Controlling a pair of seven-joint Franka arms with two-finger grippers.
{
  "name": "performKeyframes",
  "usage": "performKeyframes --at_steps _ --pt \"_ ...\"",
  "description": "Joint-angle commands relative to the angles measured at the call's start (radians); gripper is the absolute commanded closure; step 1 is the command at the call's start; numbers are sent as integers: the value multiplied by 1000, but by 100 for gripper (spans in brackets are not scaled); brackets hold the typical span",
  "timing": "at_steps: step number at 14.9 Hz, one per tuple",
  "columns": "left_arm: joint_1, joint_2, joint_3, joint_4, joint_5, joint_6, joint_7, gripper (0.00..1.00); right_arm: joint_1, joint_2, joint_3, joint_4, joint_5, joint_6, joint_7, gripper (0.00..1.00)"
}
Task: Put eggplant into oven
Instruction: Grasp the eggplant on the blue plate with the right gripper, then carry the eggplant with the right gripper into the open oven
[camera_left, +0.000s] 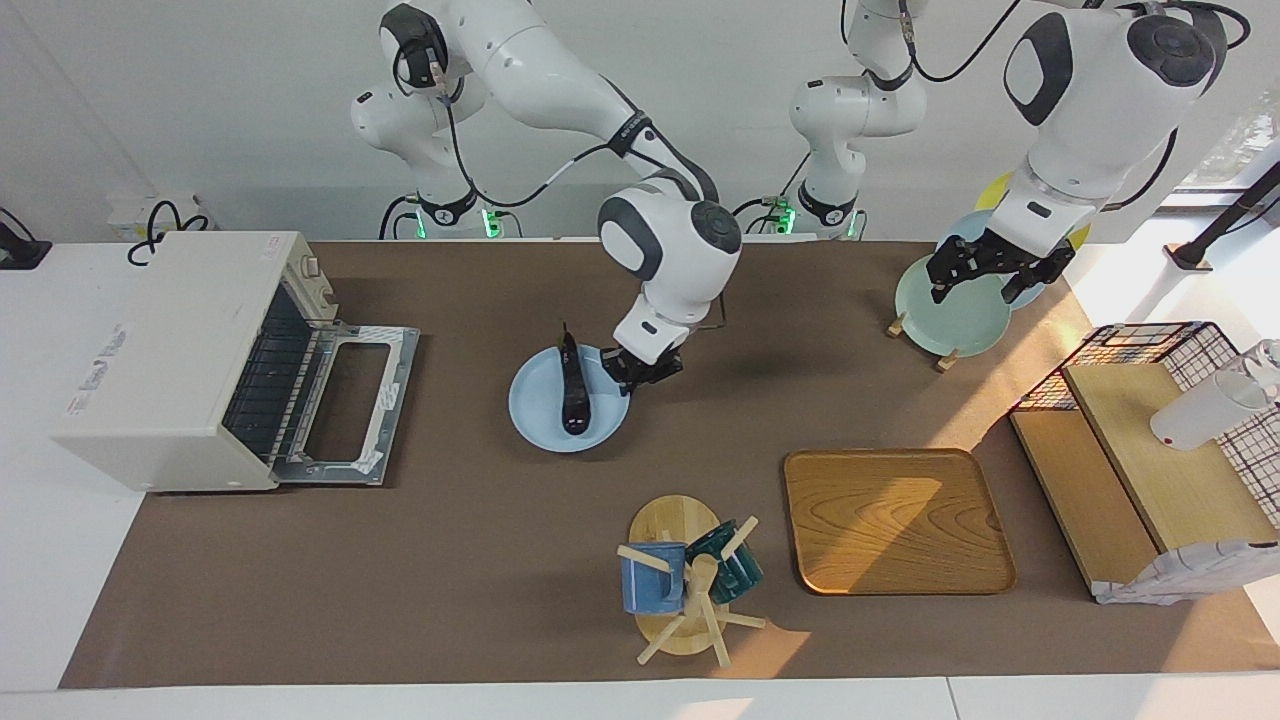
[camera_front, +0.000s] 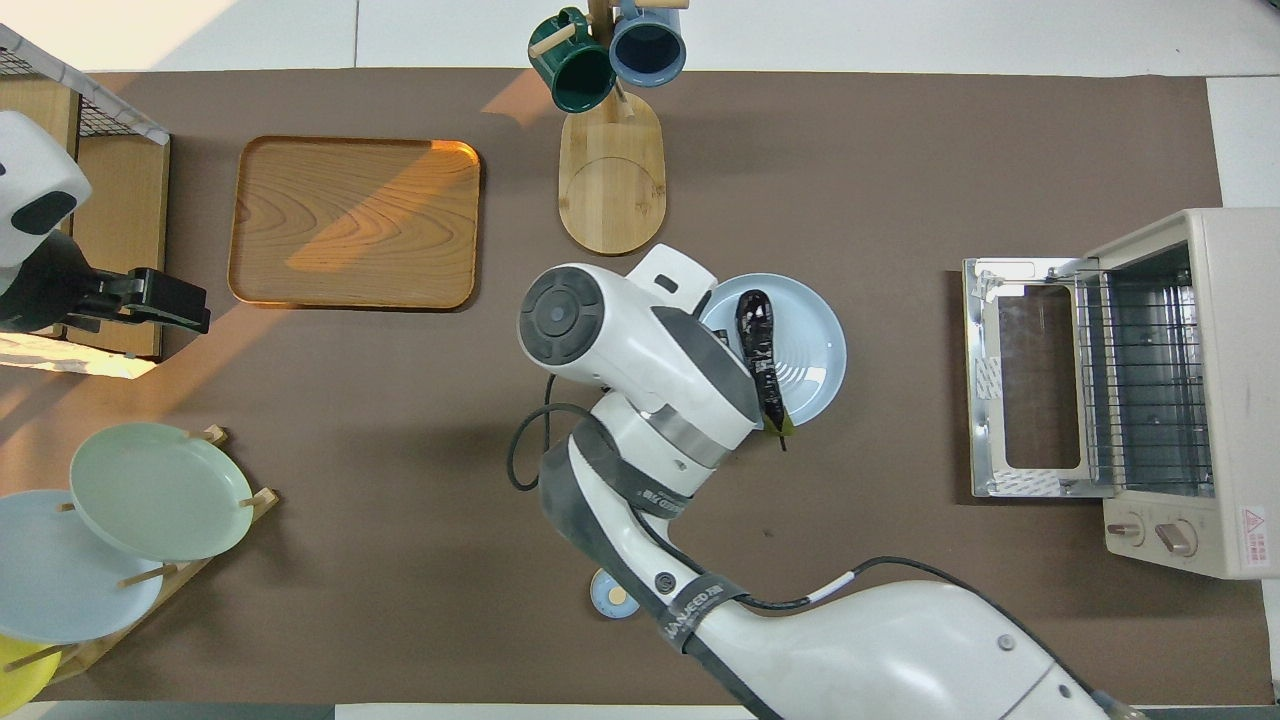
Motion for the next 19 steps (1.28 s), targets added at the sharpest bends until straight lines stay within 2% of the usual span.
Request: performKeyframes --at_steps 1,4,7,10,12,17,19 --pt "6 -25 -2 -18 19 -6 8 0 -99 -230 12 -279 -31 31 -111 100" --pt "9 -25 -13 -17 19 -8 8 0 -216 -416 13 -463 -31 54 -226 100" --pt "9 -25 -14 -18 19 -9 8 0 -325 -529 12 -588 -31 100 -315 100" --pt "21 -25 -20 -18 19 -9 9 0 -490 -536 13 -592 -31 123 -471 100" --pt "23 -25 -20 -18 19 -9 8 0 -605 -536 13 -615 -29 194 -600 100" --pt "21 -25 -19 -20 19 -6 6 0 -713 -571 13 -766 -29 399 -702 100" --pt "20 -25 -17 -20 19 -2 3 0 -716 -571 13 -773 -29 410 -711 100"
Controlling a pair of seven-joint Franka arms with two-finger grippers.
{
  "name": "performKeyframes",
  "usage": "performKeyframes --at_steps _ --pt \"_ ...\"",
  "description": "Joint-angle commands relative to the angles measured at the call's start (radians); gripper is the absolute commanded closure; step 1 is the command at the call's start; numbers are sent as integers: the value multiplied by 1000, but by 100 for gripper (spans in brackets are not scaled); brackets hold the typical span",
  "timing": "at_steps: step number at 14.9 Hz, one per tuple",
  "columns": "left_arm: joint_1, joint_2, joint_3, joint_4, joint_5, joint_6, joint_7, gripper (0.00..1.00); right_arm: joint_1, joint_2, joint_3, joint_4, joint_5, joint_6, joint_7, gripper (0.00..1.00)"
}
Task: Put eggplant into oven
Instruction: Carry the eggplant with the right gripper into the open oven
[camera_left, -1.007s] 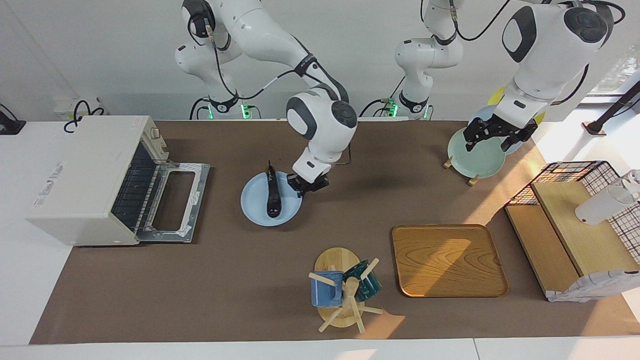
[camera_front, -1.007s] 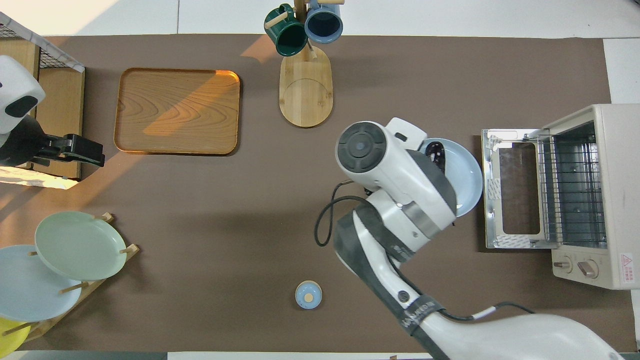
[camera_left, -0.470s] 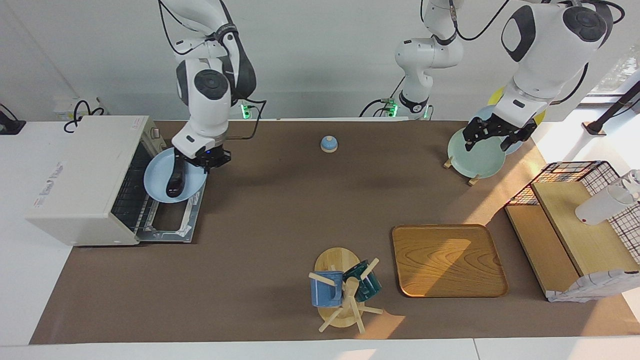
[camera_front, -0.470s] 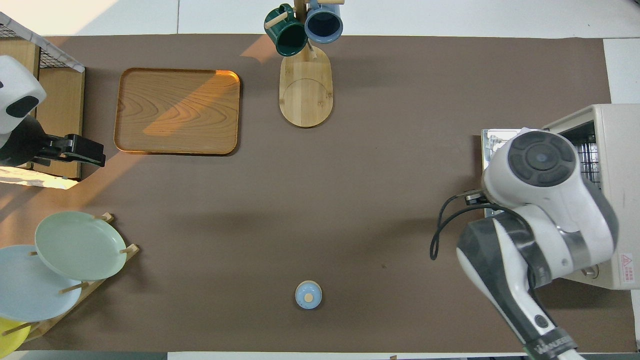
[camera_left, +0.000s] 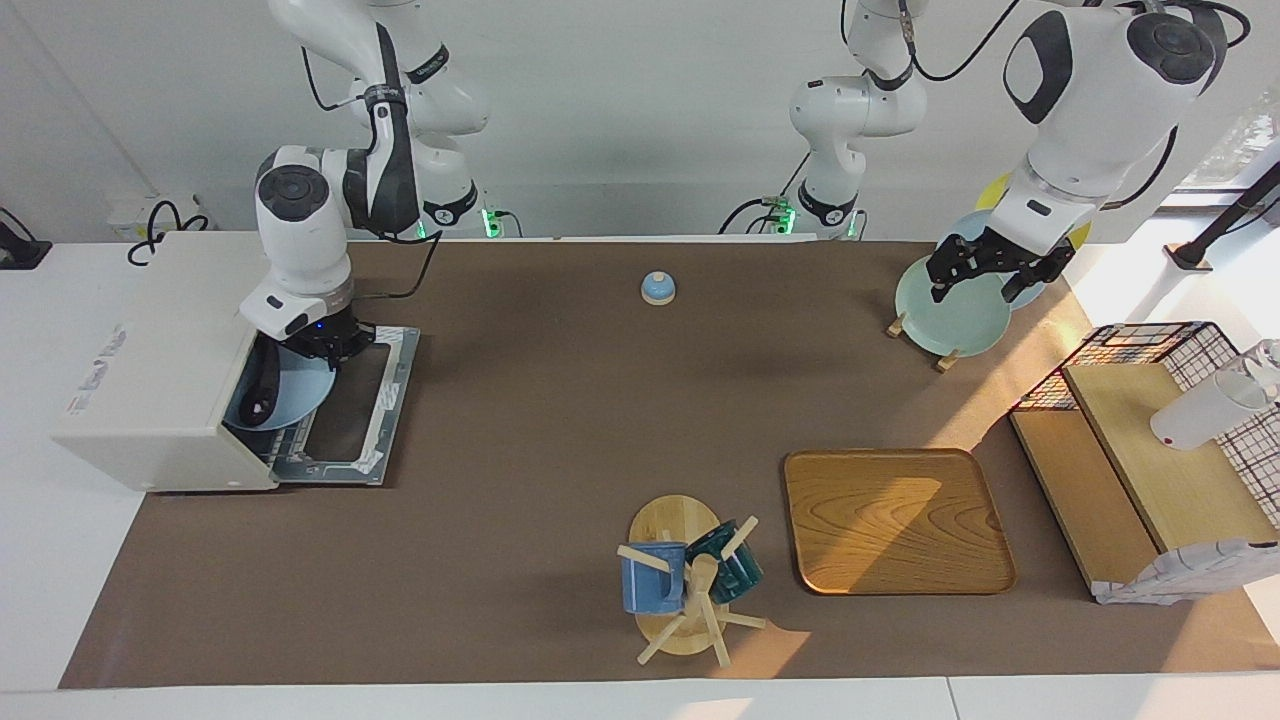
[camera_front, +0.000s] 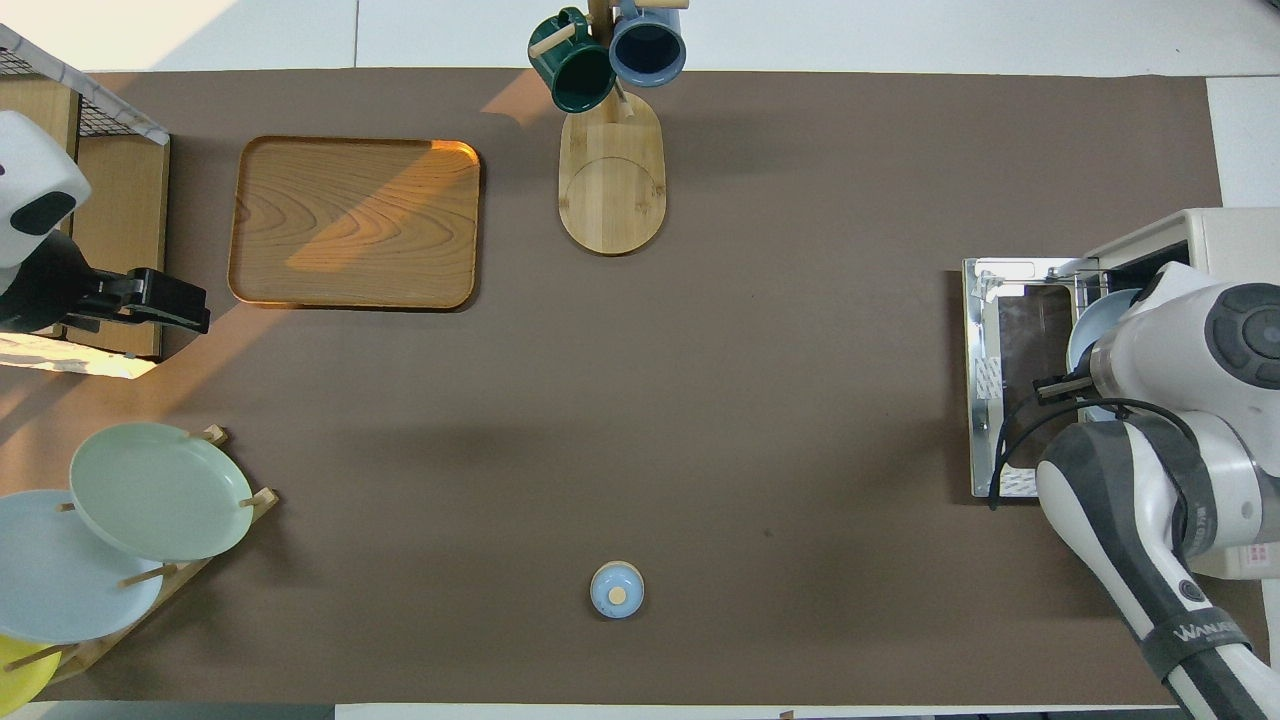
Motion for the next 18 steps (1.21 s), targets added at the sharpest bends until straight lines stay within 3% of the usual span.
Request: performKeyframes --at_steps 1,2,3,4,9,10,11,13,15,18 --pt "16 -23 -10 -18 19 0 3 0 -21 -41 16 -48 -16 30 -28 100" --pt "18 -23 -10 -18 19 0 3 0 -21 -39 16 -48 -16 31 -27 100" --pt "19 -23 -9 -18 19 -2 3 0 -19 -41 16 -48 -13 31 -25 77" --pt "19 -23 -7 -18 19 0 3 0 -19 -39 16 -48 -12 31 -27 64" --pt "18 -23 -5 -18 19 0 3 0 -6 -26 19 25 25 -42 -85 51" --pt "19 -23 -5 -18 19 0 3 0 13 -13 24 65 71 -82 -79 52" --pt "19 -23 -5 -18 19 0 3 0 48 5 22 102 115 -94 -74 61" --pt "19 -23 -5 -18 19 -2 3 0 102 25 24 117 134 -71 -10 99" --pt "19 -23 -5 -18 19 0 3 0 166 74 24 119 137 -32 131 100" --pt "19 -23 -5 -18 19 0 3 0 179 135 22 113 134 21 162 100"
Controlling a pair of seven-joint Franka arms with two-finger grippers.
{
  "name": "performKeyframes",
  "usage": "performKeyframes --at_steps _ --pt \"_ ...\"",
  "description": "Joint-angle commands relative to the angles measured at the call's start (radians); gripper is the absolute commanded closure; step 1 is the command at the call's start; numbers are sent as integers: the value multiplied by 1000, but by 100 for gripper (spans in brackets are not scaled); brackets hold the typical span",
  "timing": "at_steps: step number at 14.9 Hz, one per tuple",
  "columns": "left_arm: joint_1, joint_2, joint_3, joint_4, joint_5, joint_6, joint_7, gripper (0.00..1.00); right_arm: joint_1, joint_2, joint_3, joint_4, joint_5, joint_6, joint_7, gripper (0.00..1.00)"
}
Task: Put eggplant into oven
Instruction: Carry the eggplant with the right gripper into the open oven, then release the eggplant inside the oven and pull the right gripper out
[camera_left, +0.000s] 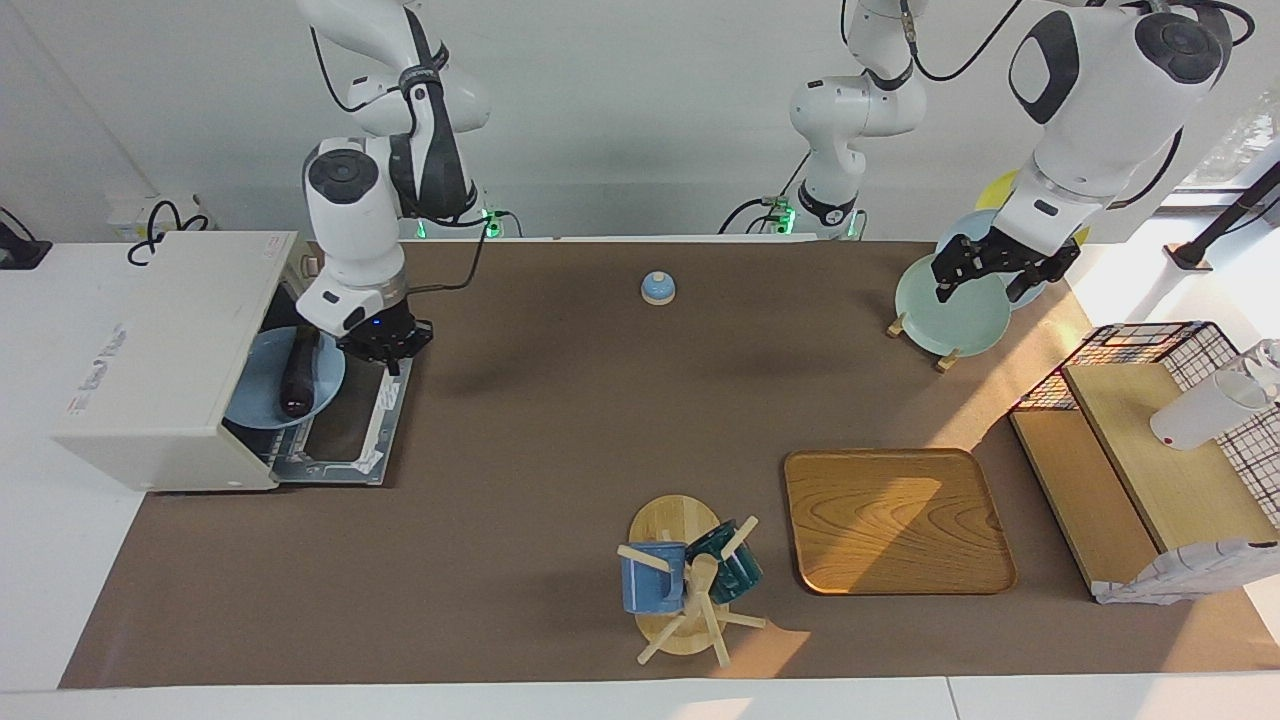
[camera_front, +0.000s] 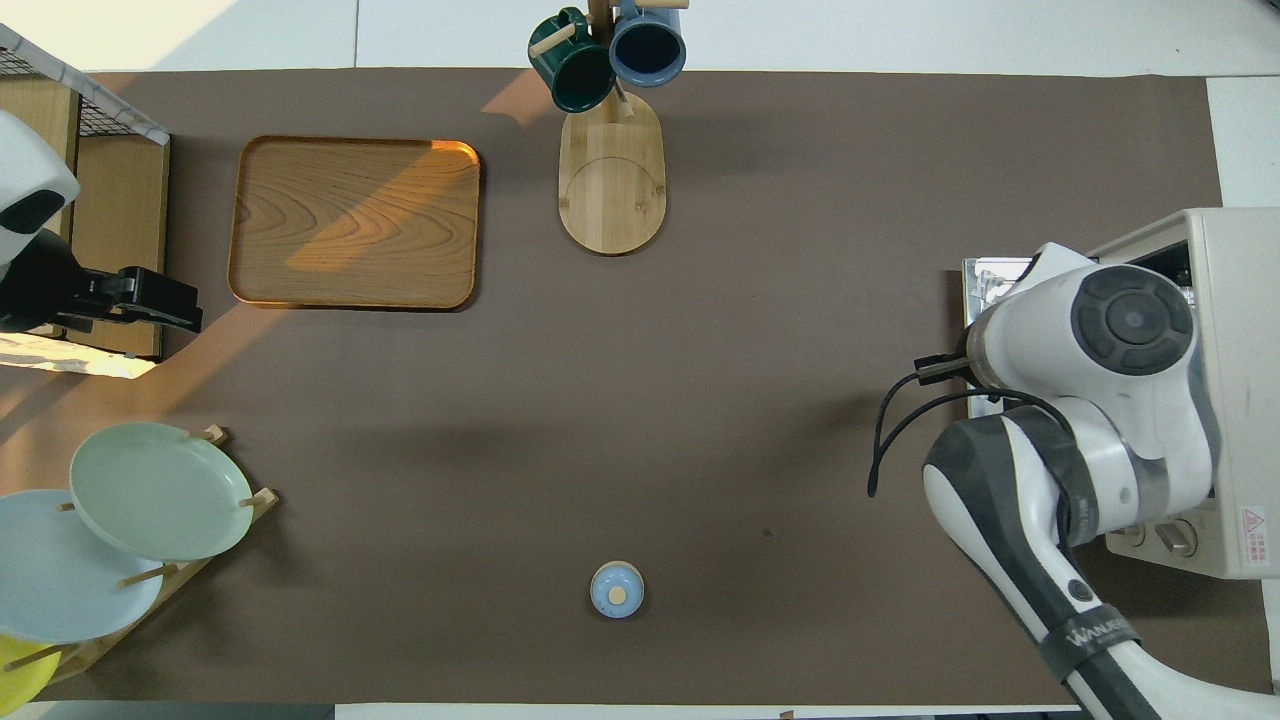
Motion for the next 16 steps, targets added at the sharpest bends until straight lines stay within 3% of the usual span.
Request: performKeyframes --at_steps 1,5,9,16 --pt "9 -23 -6 -18 19 0 3 0 -25 75 -2 13 8 34 10 100" --pt "9 -23 -6 -18 19 0 3 0 -33 128 -6 -12 -8 74 16 100" --pt "9 -23 -6 -18 19 0 3 0 -39 122 -6 -45 -70 95 16 100" --pt "9 -23 -6 -18 19 0 3 0 -49 125 -6 -48 -274 73 11 100"
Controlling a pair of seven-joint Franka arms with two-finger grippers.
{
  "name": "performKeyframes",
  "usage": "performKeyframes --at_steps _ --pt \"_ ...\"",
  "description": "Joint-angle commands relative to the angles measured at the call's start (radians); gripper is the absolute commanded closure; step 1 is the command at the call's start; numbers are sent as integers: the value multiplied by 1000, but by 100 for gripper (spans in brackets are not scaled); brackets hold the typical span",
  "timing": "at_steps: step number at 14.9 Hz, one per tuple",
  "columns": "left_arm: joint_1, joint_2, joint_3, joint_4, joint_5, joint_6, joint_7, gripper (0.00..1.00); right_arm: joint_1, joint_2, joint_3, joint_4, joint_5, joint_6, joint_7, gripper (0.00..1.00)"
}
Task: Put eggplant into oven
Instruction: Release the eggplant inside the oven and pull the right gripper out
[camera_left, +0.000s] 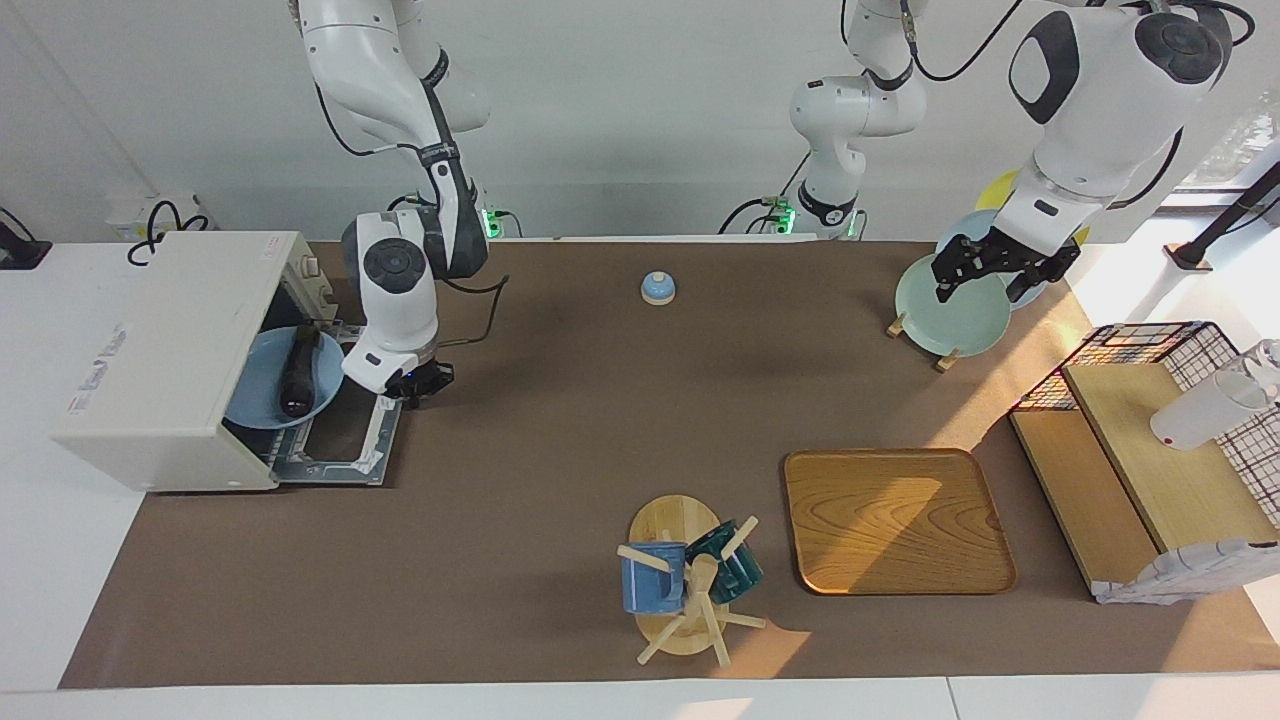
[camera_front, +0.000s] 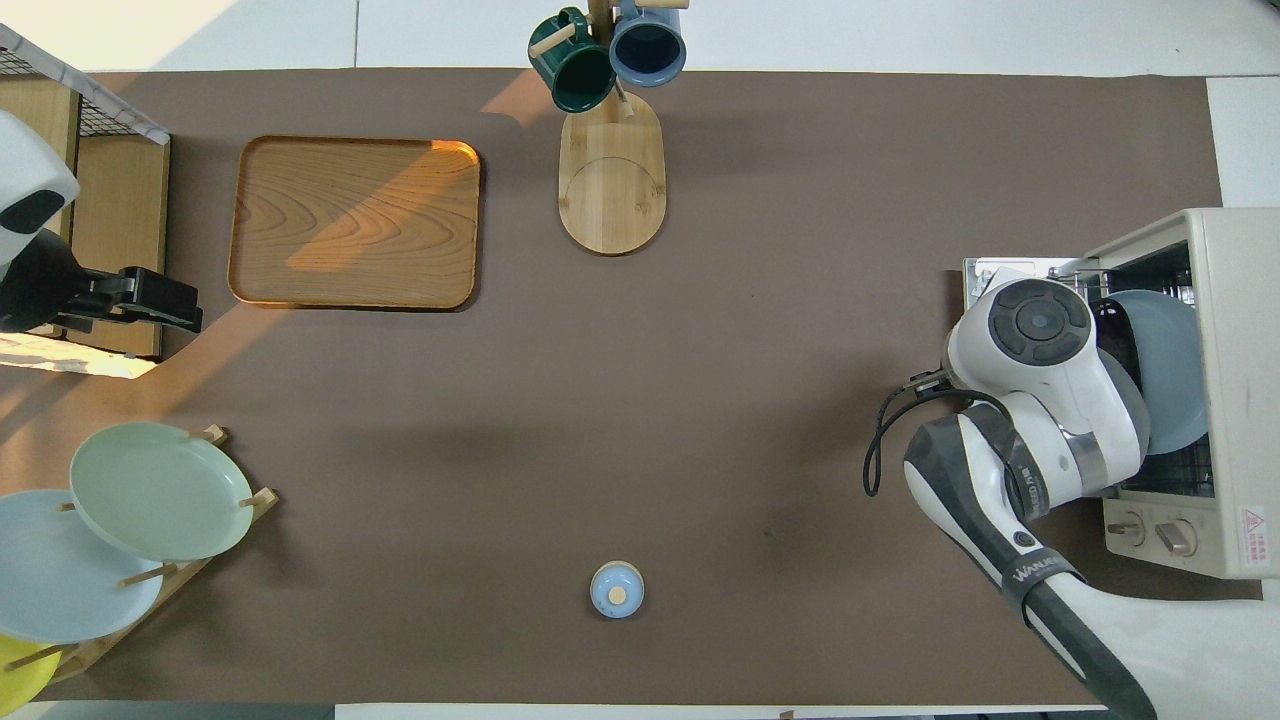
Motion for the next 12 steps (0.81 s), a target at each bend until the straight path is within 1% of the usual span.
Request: performKeyframes --at_steps 1,4,7,10,12 --pt "9 -23 -6 -18 19 0 3 0 -8 -14 0 -6 -105 -17 0 100" --pt "9 -23 -6 -18 19 0 3 0 -1 -12 5 67 -112 -138 -26 100" --pt "9 -23 -6 -18 19 0 3 0 -17 -32 6 130 -106 -239 -139 100" --pt "9 -23 -6 -18 19 0 3 0 -24 -83 -5 147 -100 -311 -191 100" --pt "9 -23 -6 -18 19 -2 3 0 -63 -116 -3 150 -95 -337 -250 100"
